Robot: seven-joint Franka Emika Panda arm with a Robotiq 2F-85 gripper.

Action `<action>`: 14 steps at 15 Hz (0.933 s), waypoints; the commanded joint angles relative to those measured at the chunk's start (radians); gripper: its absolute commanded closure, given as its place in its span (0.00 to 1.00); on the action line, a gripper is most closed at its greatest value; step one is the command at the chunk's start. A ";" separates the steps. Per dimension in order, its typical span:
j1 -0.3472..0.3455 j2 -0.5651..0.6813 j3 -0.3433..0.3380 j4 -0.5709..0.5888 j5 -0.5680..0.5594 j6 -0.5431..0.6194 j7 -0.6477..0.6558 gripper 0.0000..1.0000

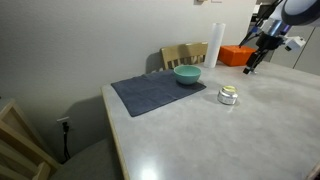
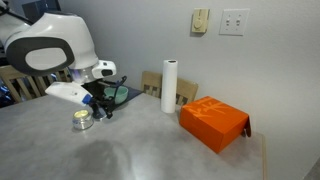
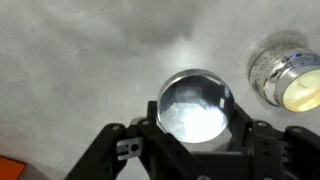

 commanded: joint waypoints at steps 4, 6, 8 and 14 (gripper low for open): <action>0.027 0.219 -0.022 0.234 -0.099 -0.190 0.062 0.56; 0.037 0.272 -0.027 0.299 -0.131 -0.241 0.091 0.56; 0.042 0.323 -0.029 0.356 -0.150 -0.276 0.109 0.56; 0.052 0.411 -0.029 0.453 -0.172 -0.259 0.132 0.56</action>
